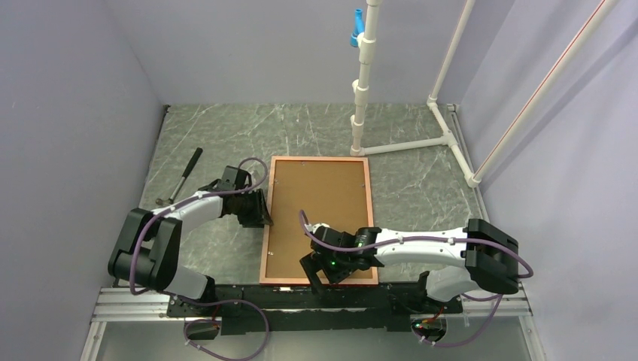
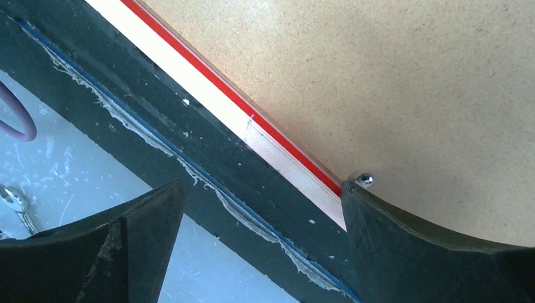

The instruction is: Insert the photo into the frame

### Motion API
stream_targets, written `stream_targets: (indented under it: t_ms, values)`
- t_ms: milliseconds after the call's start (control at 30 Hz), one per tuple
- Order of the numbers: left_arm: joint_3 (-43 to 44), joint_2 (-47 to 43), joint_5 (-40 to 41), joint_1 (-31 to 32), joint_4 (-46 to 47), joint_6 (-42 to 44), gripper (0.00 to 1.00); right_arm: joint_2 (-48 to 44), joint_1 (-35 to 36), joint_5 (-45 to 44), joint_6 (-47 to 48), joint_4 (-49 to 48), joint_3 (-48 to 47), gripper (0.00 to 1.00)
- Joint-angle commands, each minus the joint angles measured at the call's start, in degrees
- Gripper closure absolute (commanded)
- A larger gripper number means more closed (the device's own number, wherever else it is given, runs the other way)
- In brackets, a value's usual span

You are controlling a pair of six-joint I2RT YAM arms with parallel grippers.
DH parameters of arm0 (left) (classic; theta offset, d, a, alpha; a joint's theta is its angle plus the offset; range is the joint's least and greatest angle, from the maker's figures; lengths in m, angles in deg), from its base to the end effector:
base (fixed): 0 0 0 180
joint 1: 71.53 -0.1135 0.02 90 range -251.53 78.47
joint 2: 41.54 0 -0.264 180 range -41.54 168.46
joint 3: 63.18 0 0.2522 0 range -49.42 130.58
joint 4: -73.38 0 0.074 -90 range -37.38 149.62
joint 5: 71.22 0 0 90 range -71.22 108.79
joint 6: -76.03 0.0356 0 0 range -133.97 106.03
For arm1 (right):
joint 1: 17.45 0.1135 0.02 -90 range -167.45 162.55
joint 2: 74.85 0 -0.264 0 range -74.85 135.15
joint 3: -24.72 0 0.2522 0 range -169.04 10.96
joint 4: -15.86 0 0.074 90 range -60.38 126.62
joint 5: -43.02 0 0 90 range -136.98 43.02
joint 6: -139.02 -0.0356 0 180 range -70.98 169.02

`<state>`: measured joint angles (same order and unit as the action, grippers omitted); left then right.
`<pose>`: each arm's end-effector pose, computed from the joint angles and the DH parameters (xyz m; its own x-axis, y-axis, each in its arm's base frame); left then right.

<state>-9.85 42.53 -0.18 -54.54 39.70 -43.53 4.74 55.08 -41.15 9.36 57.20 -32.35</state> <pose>0.2414 -0.0859 0.1501 -0.9529 -0.1967 -0.2310 -0.0685 0.8811 -0.4679 0.0726 0.2429 0.1783 -0.8217 -0.4959 -0.2810 -0.5689 0.7436 0.3514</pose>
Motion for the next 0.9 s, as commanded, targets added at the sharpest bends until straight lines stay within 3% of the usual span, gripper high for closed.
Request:
stream_targets:
  t_ms: [0, 67, 200, 533, 700, 867]
  values:
    - [-2.7, -4.2, 4.9, -0.8, 2.5, 3.3, 0.46, -1.4, 0.0, 0.3, 0.1, 5.0, -3.4, 0.04]
    - [-3.1, -6.1, 3.1, -0.9, 3.2, 3.0, 0.33, -1.9, -0.5, 0.6, 0.6, 4.4, -4.5, 0.03]
    - [-4.3, -7.6, 1.5, -0.8, 3.7, 2.2, 0.3, -5.3, -3.3, 0.9, 0.7, 3.7, -4.7, 0.01]
    - [-8.2, -6.6, 1.4, 0.6, 5.6, -0.2, 0.4, -24.3, -28.6, -5.1, -0.4, 10.4, 2.6, 0.0]
    - [-8.9, -6.0, 1.4, 2.9, 6.1, -1.6, 0.44, -21.8, -38.5, -3.8, 1.5, 11.4, 5.6, 0.0]
    - [-10.0, -6.1, 2.2, 6.1, 5.9, -4.1, 0.48, -15.3, -40.8, -1.7, 3.2, 5.1, 8.7, 0.0]
